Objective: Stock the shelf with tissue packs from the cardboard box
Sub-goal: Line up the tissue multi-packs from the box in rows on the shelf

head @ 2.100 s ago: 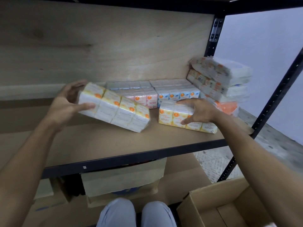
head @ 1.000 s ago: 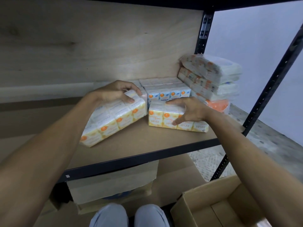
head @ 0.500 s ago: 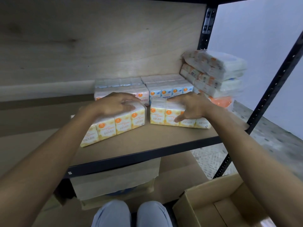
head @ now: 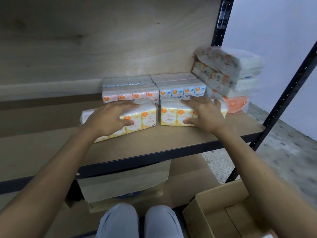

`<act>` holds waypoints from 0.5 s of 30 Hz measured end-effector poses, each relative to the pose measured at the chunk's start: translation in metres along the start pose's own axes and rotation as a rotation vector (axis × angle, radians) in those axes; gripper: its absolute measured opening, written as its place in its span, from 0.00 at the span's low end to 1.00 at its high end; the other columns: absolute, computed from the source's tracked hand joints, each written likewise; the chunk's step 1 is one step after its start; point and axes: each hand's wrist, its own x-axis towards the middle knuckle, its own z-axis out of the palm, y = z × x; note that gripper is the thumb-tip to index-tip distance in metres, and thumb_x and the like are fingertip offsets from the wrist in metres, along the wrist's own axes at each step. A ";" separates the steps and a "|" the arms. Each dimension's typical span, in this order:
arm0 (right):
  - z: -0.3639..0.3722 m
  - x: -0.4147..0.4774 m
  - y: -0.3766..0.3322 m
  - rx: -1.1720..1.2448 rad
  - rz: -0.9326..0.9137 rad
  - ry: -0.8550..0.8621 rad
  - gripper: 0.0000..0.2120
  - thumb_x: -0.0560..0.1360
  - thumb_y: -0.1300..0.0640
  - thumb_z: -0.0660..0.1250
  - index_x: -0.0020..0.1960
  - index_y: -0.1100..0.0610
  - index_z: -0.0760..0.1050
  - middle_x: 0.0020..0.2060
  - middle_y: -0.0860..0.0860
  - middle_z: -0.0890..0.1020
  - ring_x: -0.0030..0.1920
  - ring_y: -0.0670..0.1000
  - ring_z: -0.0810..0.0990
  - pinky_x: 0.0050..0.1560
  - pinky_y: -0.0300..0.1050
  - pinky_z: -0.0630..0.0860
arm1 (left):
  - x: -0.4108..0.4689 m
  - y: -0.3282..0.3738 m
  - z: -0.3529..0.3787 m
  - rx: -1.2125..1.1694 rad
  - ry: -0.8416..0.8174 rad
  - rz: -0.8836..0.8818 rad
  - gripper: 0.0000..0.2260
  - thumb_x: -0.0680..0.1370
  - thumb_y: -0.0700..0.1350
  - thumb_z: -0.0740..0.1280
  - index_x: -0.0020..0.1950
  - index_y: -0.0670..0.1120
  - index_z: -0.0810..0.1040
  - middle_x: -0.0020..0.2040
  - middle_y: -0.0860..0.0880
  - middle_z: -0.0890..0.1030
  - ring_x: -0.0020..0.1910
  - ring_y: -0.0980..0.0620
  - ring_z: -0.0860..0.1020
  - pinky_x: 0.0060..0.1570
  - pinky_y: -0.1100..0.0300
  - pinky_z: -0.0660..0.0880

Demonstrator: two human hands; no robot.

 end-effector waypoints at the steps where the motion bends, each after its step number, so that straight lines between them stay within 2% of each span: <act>1: 0.000 0.003 0.004 0.006 -0.027 -0.003 0.35 0.69 0.39 0.70 0.73 0.39 0.61 0.75 0.49 0.64 0.75 0.55 0.58 0.71 0.65 0.52 | 0.004 -0.003 0.000 -0.016 -0.014 0.018 0.26 0.76 0.57 0.68 0.72 0.64 0.64 0.74 0.62 0.64 0.73 0.55 0.63 0.66 0.49 0.65; 4: 0.001 0.013 0.017 0.031 -0.082 -0.012 0.35 0.69 0.39 0.71 0.72 0.37 0.62 0.74 0.47 0.65 0.75 0.53 0.59 0.69 0.60 0.52 | 0.018 -0.009 0.003 -0.065 -0.026 0.082 0.26 0.75 0.56 0.70 0.71 0.65 0.65 0.73 0.62 0.66 0.73 0.56 0.63 0.69 0.49 0.65; 7: 0.003 0.025 0.029 0.060 -0.110 -0.015 0.35 0.68 0.39 0.72 0.71 0.36 0.63 0.74 0.45 0.65 0.74 0.51 0.59 0.68 0.58 0.52 | 0.033 -0.007 0.007 -0.043 0.011 0.124 0.26 0.74 0.55 0.71 0.71 0.63 0.68 0.72 0.61 0.68 0.72 0.55 0.64 0.69 0.54 0.61; 11: 0.008 0.041 0.041 0.104 -0.128 -0.016 0.34 0.67 0.42 0.74 0.70 0.37 0.66 0.74 0.43 0.65 0.75 0.50 0.59 0.66 0.51 0.51 | 0.050 -0.005 0.014 -0.022 0.015 0.120 0.26 0.74 0.56 0.70 0.71 0.64 0.67 0.72 0.63 0.67 0.72 0.55 0.64 0.69 0.54 0.61; 15: 0.016 0.057 0.050 0.121 -0.125 -0.013 0.35 0.66 0.41 0.74 0.70 0.37 0.66 0.73 0.42 0.65 0.74 0.49 0.61 0.66 0.51 0.51 | 0.062 -0.007 0.019 -0.031 0.026 0.091 0.26 0.74 0.55 0.70 0.70 0.65 0.67 0.71 0.64 0.67 0.71 0.56 0.64 0.69 0.55 0.61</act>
